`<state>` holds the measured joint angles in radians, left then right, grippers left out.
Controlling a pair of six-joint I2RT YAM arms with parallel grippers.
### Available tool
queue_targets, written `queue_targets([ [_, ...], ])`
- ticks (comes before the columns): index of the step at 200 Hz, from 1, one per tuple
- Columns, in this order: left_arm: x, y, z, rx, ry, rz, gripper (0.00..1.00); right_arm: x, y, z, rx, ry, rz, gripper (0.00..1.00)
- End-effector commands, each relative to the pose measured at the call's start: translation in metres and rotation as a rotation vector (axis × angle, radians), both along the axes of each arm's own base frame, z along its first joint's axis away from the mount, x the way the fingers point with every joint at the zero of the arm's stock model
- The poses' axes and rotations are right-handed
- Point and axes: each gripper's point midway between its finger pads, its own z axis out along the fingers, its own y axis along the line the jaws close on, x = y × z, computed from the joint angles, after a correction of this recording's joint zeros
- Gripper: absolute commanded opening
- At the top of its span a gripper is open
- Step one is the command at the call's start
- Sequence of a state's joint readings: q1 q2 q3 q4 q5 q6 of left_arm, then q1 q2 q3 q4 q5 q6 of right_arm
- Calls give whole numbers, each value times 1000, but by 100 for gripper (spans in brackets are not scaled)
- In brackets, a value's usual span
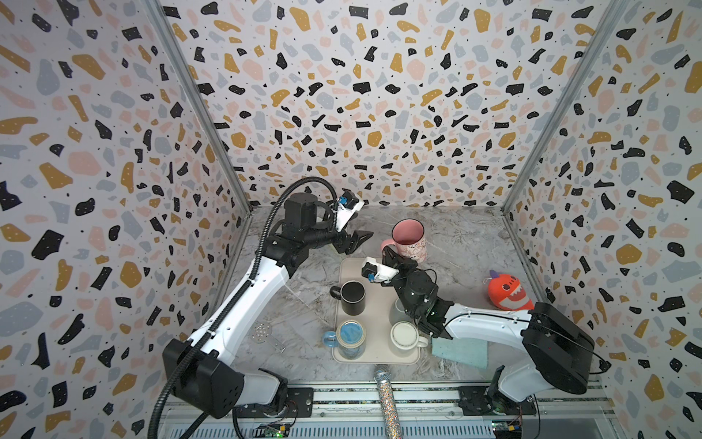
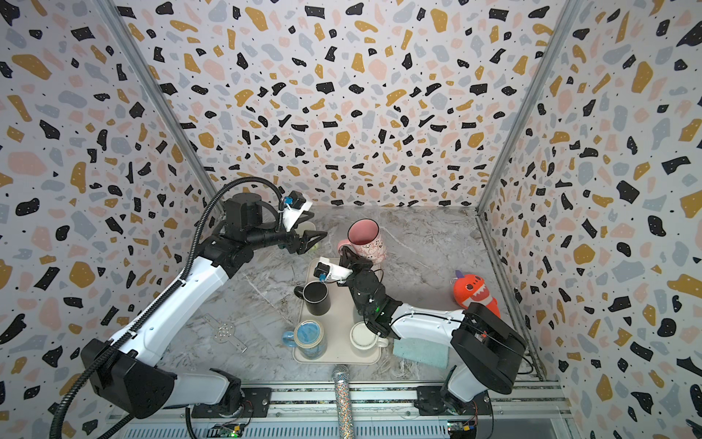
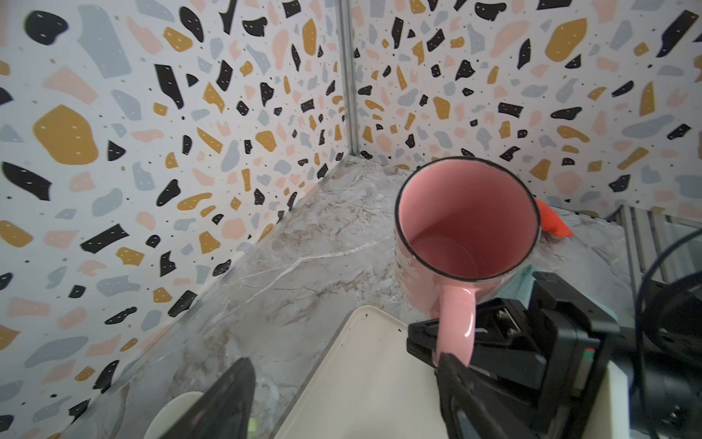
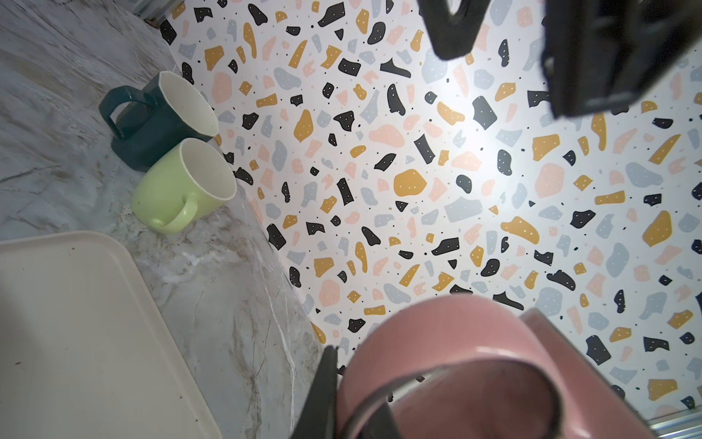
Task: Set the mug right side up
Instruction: 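Hold the pink mug up with the right gripper while the left gripper reaches to it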
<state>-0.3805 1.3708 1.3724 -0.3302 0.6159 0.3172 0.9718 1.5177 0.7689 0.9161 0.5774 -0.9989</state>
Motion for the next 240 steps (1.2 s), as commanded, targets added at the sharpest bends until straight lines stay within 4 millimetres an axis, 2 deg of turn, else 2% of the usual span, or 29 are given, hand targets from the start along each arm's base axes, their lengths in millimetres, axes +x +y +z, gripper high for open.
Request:
queue_targets([
  [1,-21,-5,-4,39,18,-127,78,-2,-5,48,85,-122,-24,0],
  [61,-41,-11,-21,103,43,-248,78,2,4,37,13,-142,-29,0],
  [112,-54,-24,-36,139,73,-323,78,-1,4,38,-1,-201,-34,0],
  [157,-48,-36,-48,164,140,-343,77,-6,7,37,-5,-235,-25,0],
  [219,-43,-41,-46,139,164,-339,72,-8,12,33,-15,-256,-20,0],
  [223,-43,-42,-46,138,165,-339,71,-10,10,38,8,-271,-22,0],
  [240,-41,-43,-46,132,172,-334,70,-10,10,39,16,-274,-20,0],
])
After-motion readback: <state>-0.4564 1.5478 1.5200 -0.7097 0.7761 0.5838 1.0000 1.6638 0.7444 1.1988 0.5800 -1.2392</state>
